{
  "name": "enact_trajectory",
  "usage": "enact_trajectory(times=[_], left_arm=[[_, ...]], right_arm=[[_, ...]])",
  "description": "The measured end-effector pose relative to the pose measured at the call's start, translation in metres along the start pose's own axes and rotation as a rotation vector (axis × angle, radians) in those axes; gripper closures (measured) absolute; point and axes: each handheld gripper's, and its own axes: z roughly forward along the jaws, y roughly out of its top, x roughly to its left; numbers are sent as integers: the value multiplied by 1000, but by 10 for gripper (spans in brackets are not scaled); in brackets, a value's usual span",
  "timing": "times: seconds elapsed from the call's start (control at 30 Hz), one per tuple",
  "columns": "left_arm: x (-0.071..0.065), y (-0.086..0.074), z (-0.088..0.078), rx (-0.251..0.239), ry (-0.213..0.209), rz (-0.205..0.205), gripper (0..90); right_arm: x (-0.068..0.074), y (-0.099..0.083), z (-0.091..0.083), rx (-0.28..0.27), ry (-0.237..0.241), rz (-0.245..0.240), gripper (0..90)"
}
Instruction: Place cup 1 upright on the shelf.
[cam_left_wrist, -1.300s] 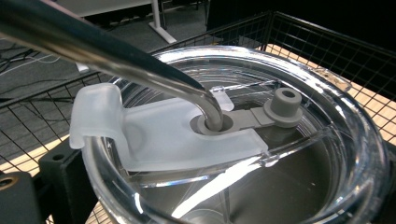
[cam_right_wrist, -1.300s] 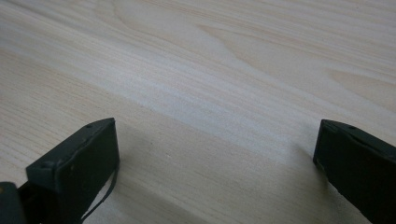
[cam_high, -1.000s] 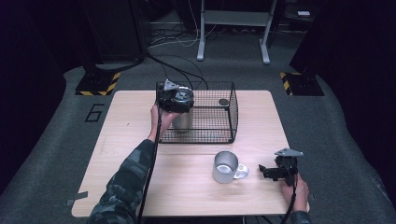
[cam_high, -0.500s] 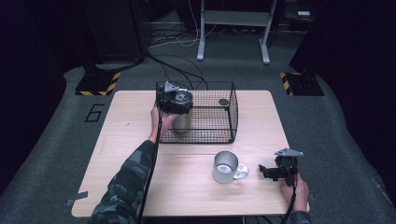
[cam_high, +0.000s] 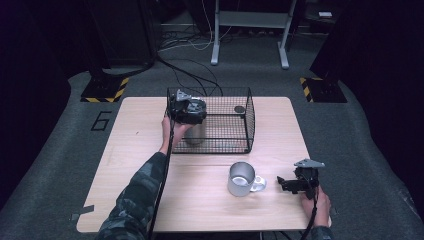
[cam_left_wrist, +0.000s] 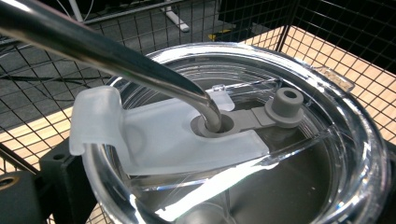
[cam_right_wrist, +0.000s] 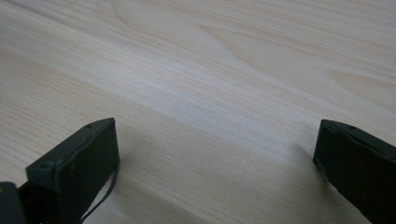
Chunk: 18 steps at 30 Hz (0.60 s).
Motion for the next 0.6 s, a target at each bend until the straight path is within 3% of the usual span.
enact_trajectory(times=[0.13,0.27,0.47,0.6], left_arm=[[-2,-3,-5,22,-1,35,36],[0,-6,-8,19,-7,21,36],[-4,-5,-9,36,3,48,35],[-4,-5,-9,31,5,32,35]], right_arm=[[0,0,0,0,0,-1,0],[0,0,0,0,0,-1,0],[0,0,0,-1,0,0,0],[0,0,0,0,0,-1,0]])
